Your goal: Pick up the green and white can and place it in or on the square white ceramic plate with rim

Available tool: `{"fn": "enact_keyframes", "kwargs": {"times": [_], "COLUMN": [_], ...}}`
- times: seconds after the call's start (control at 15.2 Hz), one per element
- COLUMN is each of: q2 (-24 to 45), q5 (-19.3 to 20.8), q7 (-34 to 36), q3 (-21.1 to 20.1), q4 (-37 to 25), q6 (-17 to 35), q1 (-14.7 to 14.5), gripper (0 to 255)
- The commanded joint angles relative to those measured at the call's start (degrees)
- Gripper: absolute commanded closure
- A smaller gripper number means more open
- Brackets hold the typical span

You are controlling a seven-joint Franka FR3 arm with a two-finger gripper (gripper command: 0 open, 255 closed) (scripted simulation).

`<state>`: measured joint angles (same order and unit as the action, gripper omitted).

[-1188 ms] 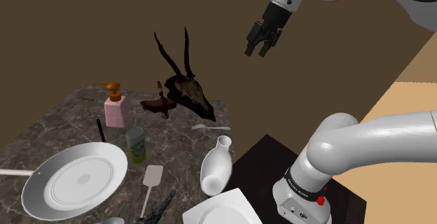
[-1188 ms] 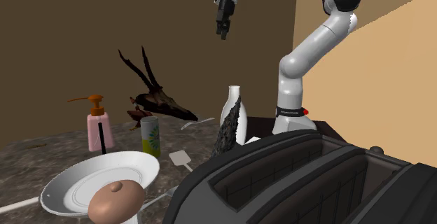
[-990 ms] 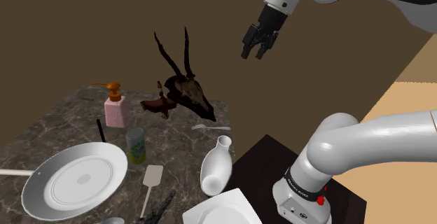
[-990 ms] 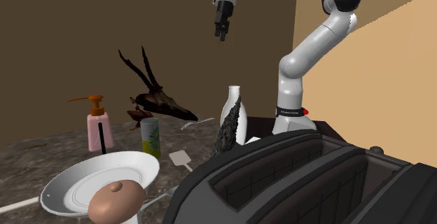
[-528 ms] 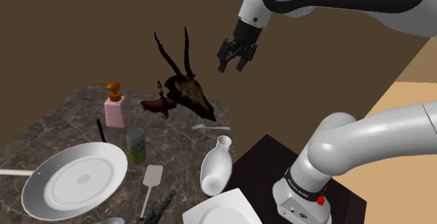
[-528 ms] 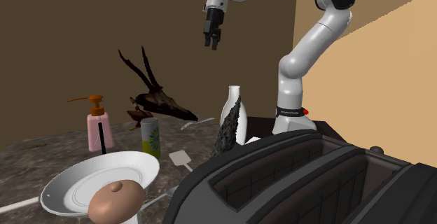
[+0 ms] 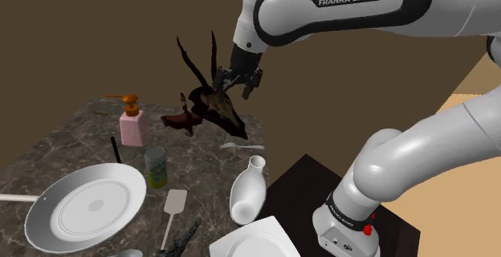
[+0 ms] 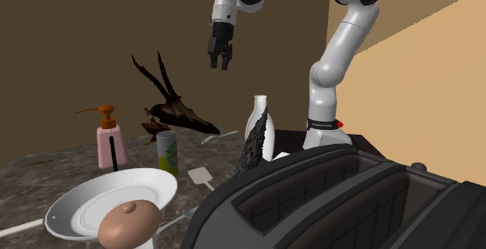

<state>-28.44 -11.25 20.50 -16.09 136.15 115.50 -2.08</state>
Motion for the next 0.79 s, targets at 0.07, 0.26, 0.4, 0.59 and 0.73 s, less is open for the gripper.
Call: {"fn": "enact_keyframes", "kwargs": {"times": [0.07,0.26,0.4,0.59,0.73], "q2": [5.3,11.3,15.6,22.5,27.4], "q5": [0.6,2.2,4.0,7.6,10.7], "q7": [4.2,9.0,12.4,18.1,22.2], "q3": [-3.4,-6.8,-8.9,-11.7,-13.0], "q4": [-1.1,-3.3,-5.1,-8.5,-11.1], "q6": [3.7,6.8,8.7,11.0,12.2], "q1": [0.0,0.3,0.4,0.5,0.1], "gripper": [0,0,0,0,0]}}
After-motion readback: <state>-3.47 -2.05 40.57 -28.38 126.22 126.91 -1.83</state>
